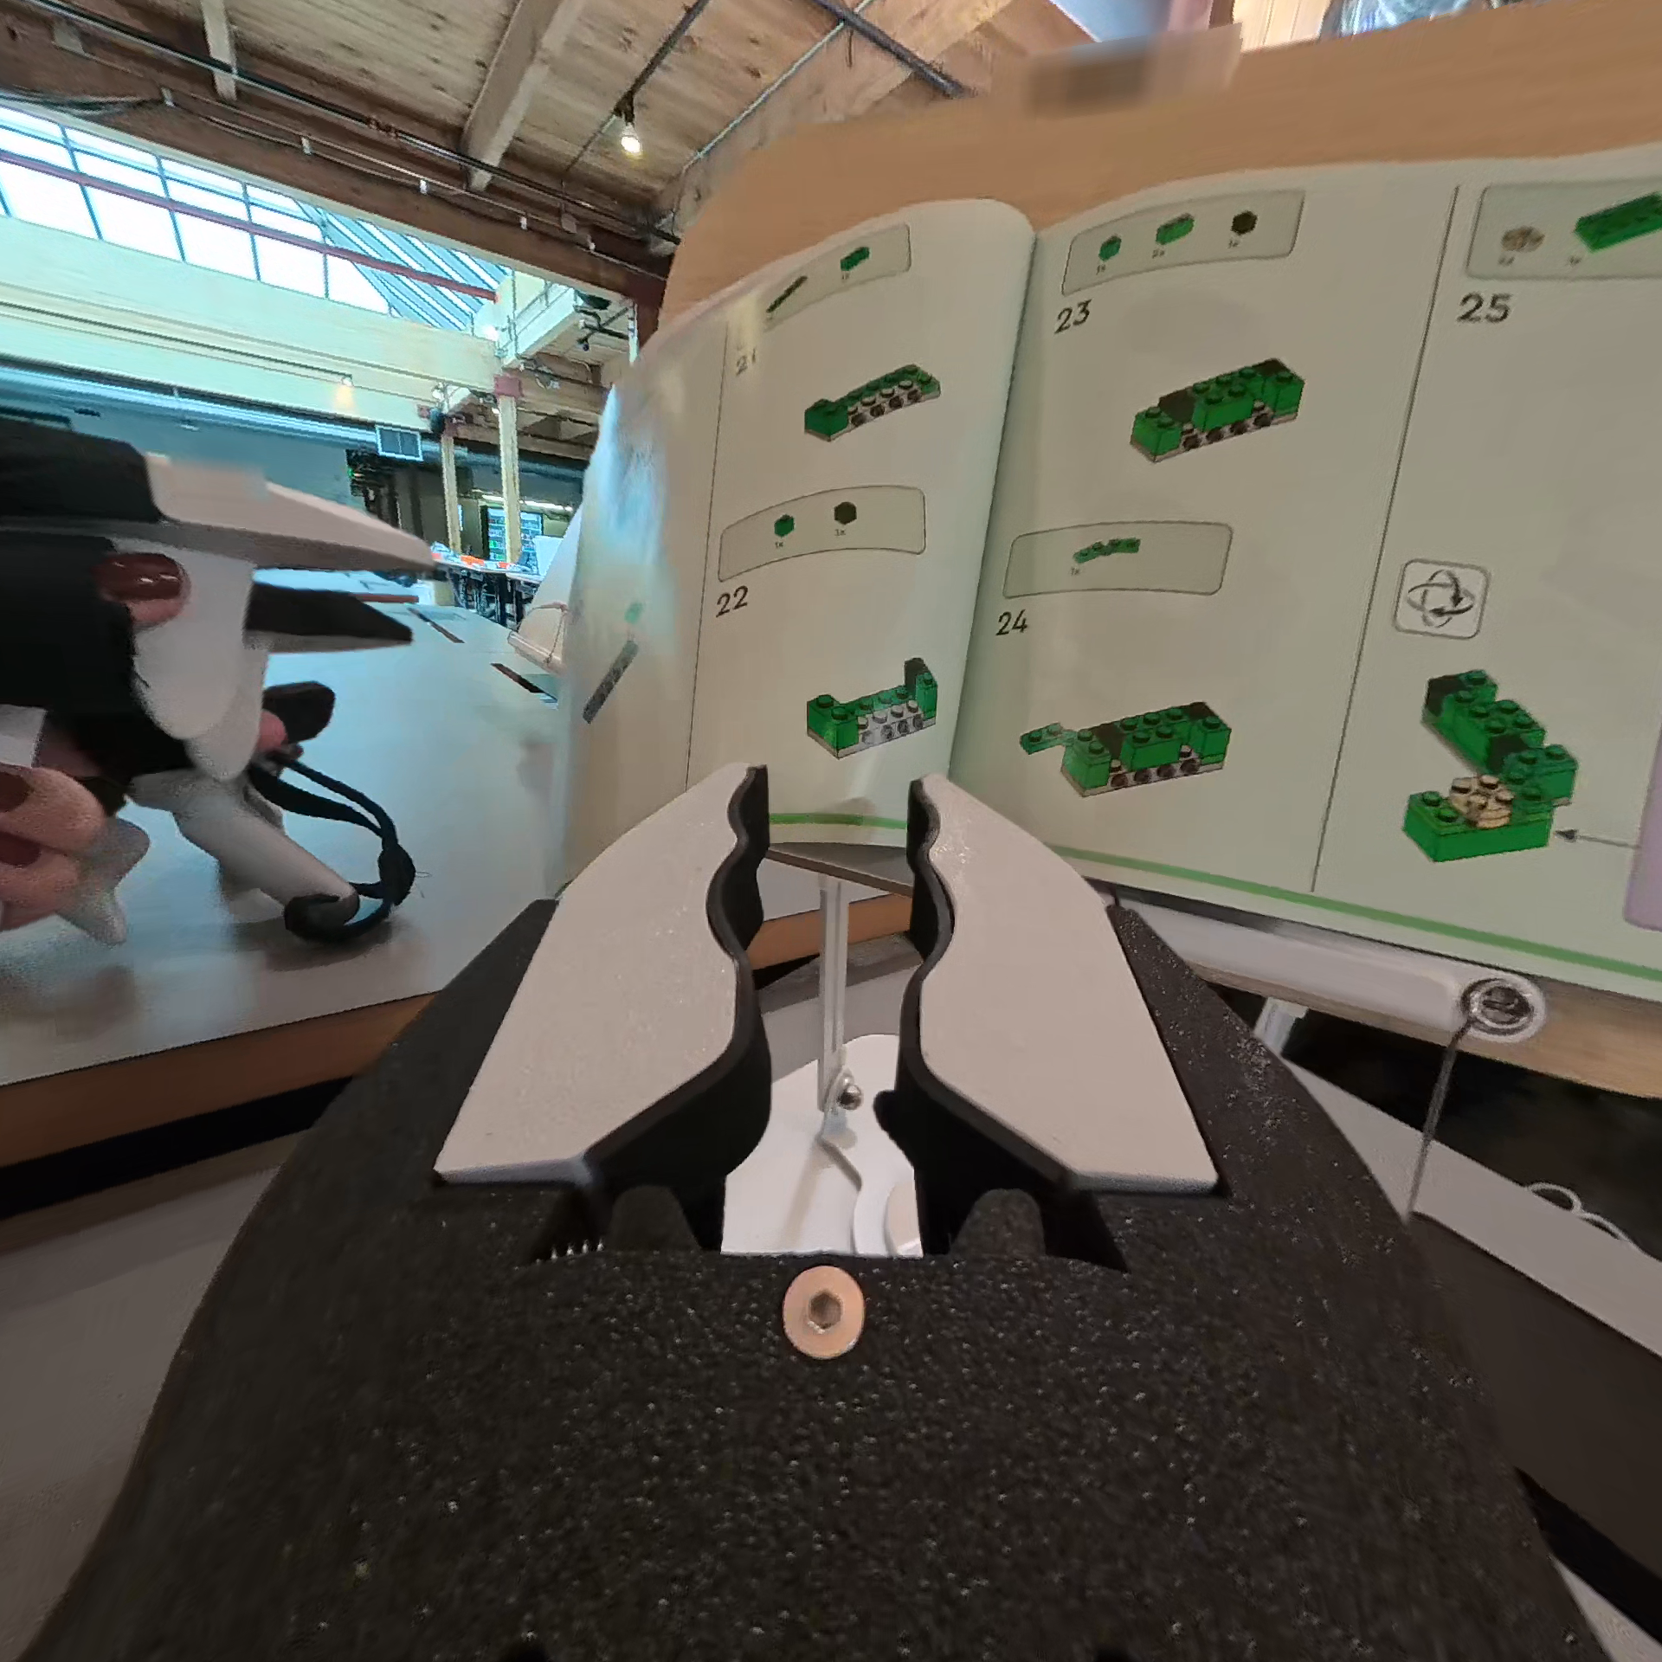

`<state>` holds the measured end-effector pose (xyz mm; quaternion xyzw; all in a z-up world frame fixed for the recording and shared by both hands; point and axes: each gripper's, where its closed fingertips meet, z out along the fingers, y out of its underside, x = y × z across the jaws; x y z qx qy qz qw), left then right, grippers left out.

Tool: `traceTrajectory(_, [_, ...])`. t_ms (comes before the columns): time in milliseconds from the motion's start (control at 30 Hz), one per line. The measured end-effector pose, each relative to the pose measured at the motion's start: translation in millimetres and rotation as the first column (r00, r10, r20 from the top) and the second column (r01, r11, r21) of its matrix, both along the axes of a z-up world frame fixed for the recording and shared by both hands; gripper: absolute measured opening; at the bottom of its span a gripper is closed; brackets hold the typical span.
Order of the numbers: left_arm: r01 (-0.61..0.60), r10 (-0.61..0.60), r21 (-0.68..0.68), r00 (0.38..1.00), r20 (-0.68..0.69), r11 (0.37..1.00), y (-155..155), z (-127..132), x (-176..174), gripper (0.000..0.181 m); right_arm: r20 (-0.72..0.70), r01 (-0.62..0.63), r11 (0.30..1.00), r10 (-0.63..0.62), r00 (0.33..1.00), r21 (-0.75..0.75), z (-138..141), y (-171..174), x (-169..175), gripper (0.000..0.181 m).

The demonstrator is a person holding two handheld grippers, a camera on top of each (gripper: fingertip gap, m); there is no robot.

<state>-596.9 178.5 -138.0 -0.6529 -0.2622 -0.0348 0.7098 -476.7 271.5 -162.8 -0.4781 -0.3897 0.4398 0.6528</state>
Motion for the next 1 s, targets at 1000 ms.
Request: traceTrajectory(1000, [0.089, -0.052, 0.154, 0.973, -0.227, 0.984, -33, 77, 82, 0.053, 0.082, 0.030, 0.993, -0.039, 0.996, 0.115, 87, -14, 142, 0.036])
